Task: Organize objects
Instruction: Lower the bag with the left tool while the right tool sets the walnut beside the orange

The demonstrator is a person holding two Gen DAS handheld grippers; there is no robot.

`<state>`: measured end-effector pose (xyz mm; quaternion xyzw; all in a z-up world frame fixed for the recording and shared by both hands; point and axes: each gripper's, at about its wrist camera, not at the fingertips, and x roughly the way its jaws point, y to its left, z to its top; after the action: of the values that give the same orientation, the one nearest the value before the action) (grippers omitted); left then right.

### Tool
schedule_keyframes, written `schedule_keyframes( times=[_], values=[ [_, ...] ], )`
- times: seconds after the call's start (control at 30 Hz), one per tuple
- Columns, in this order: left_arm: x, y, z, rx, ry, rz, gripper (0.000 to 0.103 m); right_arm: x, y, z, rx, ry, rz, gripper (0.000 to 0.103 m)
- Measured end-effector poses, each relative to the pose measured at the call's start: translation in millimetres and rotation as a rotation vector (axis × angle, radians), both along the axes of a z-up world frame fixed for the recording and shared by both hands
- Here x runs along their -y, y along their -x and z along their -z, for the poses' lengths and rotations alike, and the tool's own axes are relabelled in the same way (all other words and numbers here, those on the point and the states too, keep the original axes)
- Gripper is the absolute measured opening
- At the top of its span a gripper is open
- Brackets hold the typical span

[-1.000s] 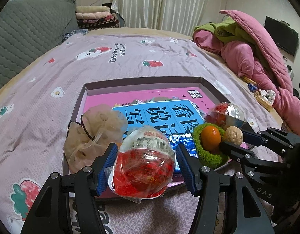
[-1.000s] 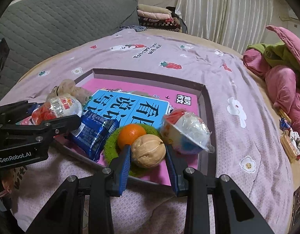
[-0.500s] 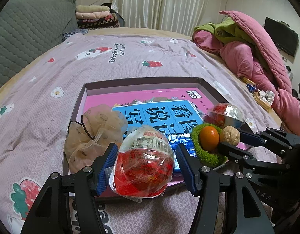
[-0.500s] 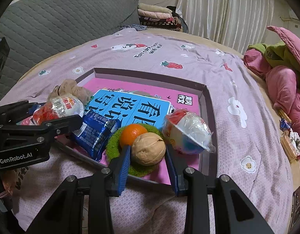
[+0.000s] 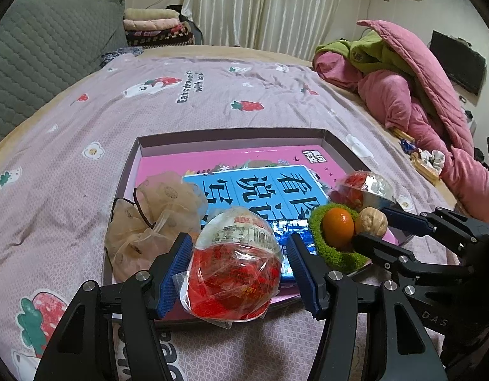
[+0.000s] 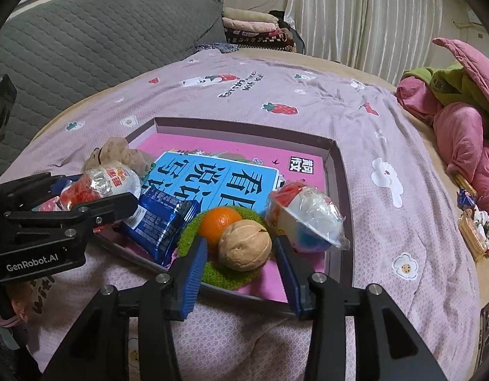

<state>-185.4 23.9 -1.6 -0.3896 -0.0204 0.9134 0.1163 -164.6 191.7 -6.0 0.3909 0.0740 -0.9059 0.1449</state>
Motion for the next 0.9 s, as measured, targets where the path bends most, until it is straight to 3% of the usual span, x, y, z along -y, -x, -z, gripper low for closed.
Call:
schedule_keyframes(
  times=[0.6, 0.9],
  values=[
    [3.6, -4.3, -10.2, -0.012, -0.010, -0.001, 0.064, -1.4, -2.3, -7.9, -0.012, 0.019, 0.007, 0.057],
    [10.7, -11.9, -17.0, -0.020, -0.017, -0.008, 0.071, -3.0, -6.6, -15.7, -0.046, 0.039, 0.017, 0.062]
  ],
)
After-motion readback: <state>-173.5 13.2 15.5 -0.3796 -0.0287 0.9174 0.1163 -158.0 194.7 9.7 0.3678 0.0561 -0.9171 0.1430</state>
